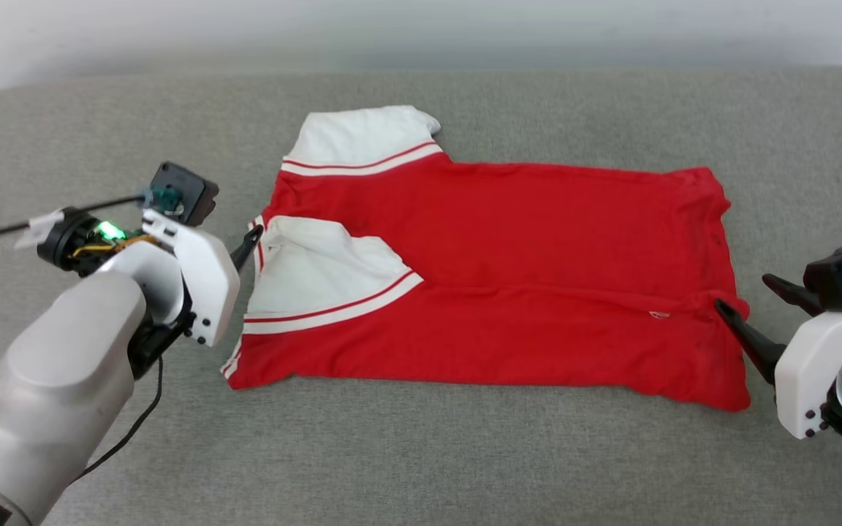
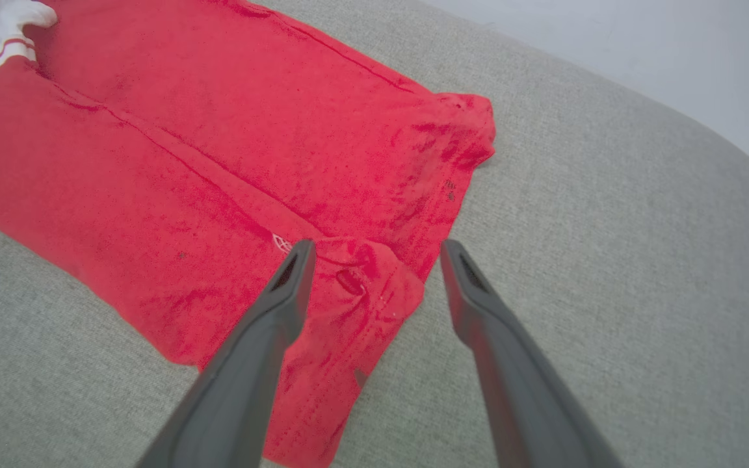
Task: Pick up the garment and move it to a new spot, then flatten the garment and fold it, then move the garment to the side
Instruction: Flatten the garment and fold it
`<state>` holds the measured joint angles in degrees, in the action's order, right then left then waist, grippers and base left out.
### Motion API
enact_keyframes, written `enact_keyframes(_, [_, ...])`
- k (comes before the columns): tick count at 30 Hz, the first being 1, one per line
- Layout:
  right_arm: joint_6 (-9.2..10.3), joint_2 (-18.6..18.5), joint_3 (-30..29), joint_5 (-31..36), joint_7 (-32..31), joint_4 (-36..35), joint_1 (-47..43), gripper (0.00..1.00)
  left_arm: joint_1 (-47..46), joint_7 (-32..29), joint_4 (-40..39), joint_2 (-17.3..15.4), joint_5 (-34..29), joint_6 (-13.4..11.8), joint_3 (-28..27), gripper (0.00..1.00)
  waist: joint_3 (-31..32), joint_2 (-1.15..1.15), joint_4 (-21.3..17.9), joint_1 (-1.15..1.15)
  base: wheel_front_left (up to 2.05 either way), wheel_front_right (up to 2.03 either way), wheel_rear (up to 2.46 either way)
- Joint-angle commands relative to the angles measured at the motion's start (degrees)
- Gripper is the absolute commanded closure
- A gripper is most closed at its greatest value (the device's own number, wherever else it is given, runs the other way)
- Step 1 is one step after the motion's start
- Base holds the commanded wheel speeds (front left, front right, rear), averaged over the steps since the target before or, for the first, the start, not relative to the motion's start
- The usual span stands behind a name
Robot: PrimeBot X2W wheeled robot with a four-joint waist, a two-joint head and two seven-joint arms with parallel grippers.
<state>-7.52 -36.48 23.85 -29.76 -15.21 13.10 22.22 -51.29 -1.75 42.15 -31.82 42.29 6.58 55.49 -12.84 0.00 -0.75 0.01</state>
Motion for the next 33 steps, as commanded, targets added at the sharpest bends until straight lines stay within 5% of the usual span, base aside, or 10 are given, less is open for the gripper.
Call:
enact_keyframes(1, [0.06, -0.3, -0.8, 0.1, -0.4, -0.9, -1.3, 0.0, -1.1, -2.6, -1.1, -0.4, 1.0, 0.3, 0.4, 0.0, 2.0, 0.0, 1.0, -0.01, 0.0, 0.0, 0.0])
enact_keyframes(15, [0.06, 1.7, -3.7, 2.1, -6.0, -8.1, -4.7, 0.0, -3.6, -40.6, -11.2, -4.1, 16.6, 0.8, 6.2, 0.0, 1.8, 0.0, 0.7, -0.01, 0.0, 0.0, 0.0])
enact_keyframes(29, [0.06, 3.2, -0.9, 1.5, -8.2, -8.6, -1.0, 0.0, 1.1, -50.1, -4.7, -2.8, 22.0, 0.4, 8.8, 0.0, -1.9, 0.0, -2.6, -0.01, 0.0, 0.0, 0.0])
enact_keyframes(30, [0.06, 3.0, -0.8, 1.3, -8.1, -8.2, 0.0, 0.0, 1.8, -49.9, -4.5, -2.4, 21.8, 0.6, 9.8, 1.0, -1.8, 0.0, -2.7, -0.01, 0.0, 0.0, 0.0])
enact_keyframes(33, [0.06, 2.1, -0.8, 1.1, -8.4, -8.1, 1.7, 0.0, 1.5, -49.2, -5.2, -2.4, 21.8, 0.8, 10.2, 1.0, -0.8, 0.0, -2.6, -0.01, 0.0, 0.0, 0.0])
